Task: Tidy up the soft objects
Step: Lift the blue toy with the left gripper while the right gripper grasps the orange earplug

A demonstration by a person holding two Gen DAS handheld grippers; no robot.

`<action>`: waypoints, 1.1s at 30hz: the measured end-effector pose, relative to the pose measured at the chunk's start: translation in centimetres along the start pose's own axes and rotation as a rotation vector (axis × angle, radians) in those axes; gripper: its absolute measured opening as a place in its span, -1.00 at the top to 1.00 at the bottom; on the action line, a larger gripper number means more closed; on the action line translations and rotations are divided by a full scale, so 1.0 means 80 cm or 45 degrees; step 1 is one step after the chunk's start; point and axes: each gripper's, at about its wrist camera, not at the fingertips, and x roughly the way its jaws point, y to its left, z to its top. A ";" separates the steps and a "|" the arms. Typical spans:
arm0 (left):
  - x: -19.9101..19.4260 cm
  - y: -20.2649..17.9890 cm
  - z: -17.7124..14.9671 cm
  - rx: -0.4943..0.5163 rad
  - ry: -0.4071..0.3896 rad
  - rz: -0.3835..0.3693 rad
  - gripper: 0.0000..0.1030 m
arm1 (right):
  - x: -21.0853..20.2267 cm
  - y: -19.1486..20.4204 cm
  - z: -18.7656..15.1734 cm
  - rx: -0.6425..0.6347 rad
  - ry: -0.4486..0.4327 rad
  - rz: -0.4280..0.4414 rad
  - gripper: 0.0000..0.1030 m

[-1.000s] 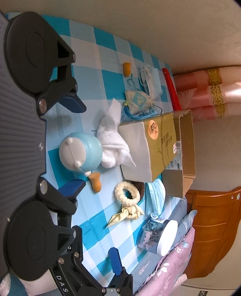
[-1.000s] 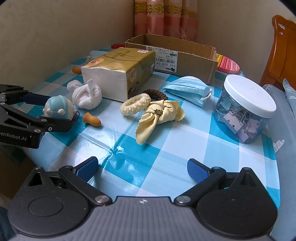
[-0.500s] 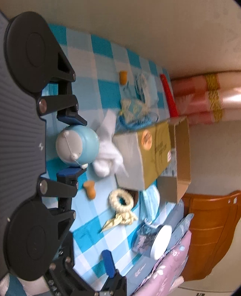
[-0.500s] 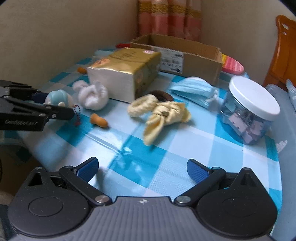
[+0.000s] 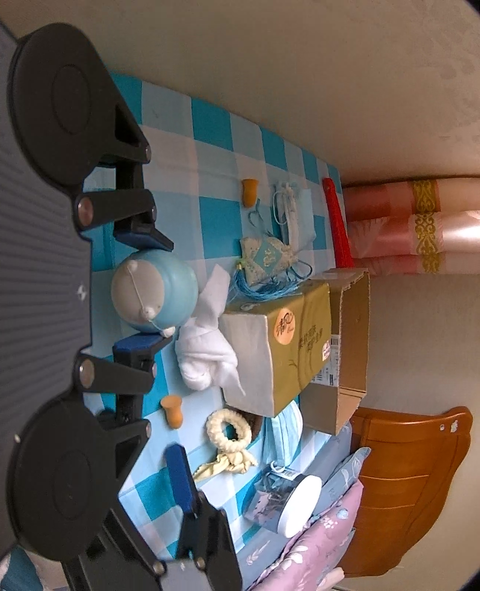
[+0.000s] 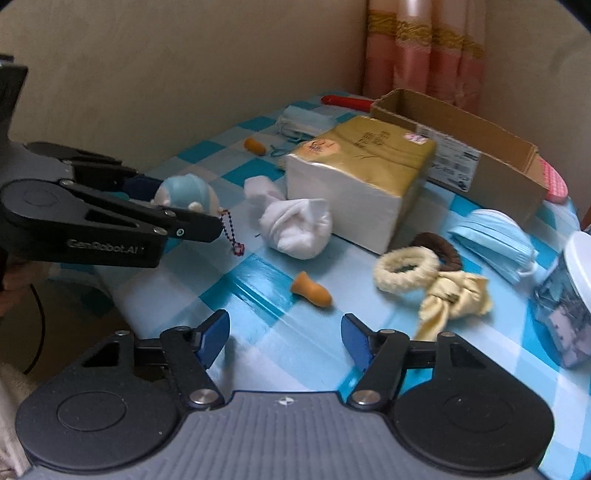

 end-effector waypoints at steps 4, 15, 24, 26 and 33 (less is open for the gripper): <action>-0.001 0.005 0.001 -0.021 -0.009 0.005 0.13 | 0.014 0.007 0.008 -0.020 0.017 -0.019 -0.35; 0.001 0.013 0.002 -0.045 -0.002 0.023 0.13 | 0.028 0.010 0.025 -0.013 0.010 -0.019 -0.20; 0.005 0.016 0.002 -0.051 0.012 0.036 0.13 | 0.039 0.009 0.036 -0.002 0.007 -0.070 0.09; 0.005 0.016 0.002 -0.051 0.014 0.037 0.13 | 0.039 0.008 0.037 0.007 0.007 -0.077 0.29; 0.003 0.015 0.003 -0.040 0.021 0.044 0.13 | 0.039 0.009 0.038 -0.002 0.011 -0.108 0.40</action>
